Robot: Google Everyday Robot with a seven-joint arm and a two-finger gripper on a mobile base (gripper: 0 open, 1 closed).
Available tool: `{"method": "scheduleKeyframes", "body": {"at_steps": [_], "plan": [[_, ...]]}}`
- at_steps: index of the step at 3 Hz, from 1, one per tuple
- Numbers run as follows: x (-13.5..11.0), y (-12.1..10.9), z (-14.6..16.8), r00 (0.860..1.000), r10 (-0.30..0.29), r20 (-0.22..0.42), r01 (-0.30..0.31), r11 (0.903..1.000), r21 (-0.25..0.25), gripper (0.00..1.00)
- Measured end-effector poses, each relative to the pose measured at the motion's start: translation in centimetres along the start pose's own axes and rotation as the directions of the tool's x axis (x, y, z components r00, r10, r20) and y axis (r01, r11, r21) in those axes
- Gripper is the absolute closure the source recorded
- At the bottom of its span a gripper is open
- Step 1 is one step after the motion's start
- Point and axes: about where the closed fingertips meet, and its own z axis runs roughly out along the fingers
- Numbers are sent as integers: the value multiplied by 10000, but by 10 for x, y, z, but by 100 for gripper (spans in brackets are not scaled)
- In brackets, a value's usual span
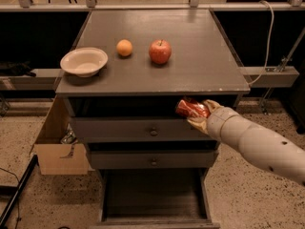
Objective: Pick coke can from bottom drawer and place on counter
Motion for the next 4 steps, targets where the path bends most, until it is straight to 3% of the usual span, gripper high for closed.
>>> {"method": "scheduleKeyframes", "body": {"at_steps": [2, 3, 4], "plan": [[5, 25, -41, 9995, 52, 320, -58, 9998, 184, 100], [15, 13, -67, 9994, 260, 217, -274, 9974, 665, 100], [11, 12, -65, 9993, 283, 238, -296, 9979, 572, 100]]}}
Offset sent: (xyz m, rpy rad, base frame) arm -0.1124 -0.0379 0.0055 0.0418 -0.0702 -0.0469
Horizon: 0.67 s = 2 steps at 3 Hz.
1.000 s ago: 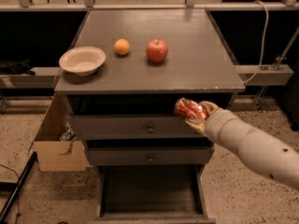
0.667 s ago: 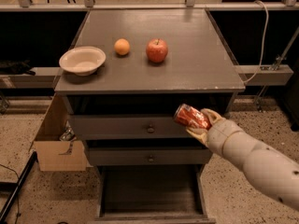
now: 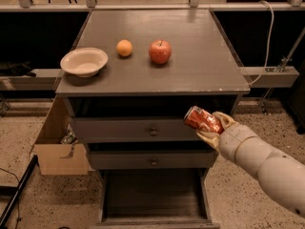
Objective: Pick coke can from bottom drawer and place on counter
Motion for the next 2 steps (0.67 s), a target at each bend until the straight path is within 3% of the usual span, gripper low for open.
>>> {"method": "scheduleKeyframes", "body": {"at_steps": [1, 2], "plan": [[-23, -17, -9, 9981, -423, 450, 422, 9991, 34, 100], [-74, -82, -61, 9782, -1502, 1431, 1398, 9869, 804, 100]]}}
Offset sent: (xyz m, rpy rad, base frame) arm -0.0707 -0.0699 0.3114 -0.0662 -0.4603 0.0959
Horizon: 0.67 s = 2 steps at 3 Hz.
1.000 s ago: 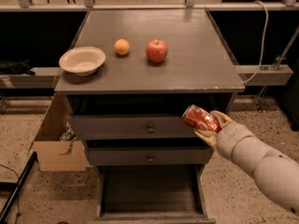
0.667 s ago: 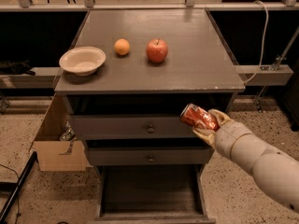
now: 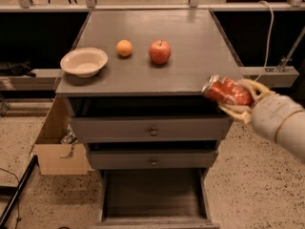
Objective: Pick coke can from bottom drawer and place on counter
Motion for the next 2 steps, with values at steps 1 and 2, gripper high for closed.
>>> {"method": "scheduleKeyframes", "body": {"at_steps": [1, 2], "plan": [[-16, -17, -11, 9992, -367, 128, 365, 9992, 164, 100], [-17, -16, -11, 9992, -357, 153, 354, 9992, 160, 100]]}}
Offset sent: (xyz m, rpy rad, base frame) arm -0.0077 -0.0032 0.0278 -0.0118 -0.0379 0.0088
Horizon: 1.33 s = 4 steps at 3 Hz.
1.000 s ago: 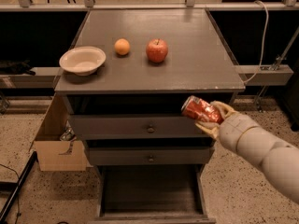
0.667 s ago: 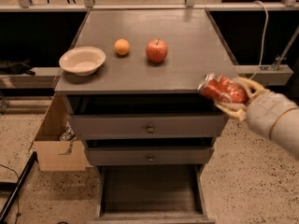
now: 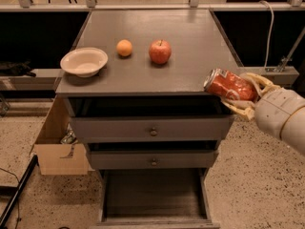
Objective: Pick coke can from bottom drawer and place on counter
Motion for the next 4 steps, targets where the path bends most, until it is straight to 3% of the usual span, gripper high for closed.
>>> {"method": "scheduleKeyframes", "body": {"at_steps": [1, 2, 3, 4], "plan": [[-41, -28, 9, 9945, 208, 1029, -242, 9992, 324, 100], [-123, -102, 42, 9785, -296, 2041, 28, 9915, 1301, 100], [-171, -145, 58, 9789, -706, 1916, 323, 9800, 1962, 100], [-165, -140, 78, 9823, -476, 1811, 169, 9858, 1673, 100]]}}
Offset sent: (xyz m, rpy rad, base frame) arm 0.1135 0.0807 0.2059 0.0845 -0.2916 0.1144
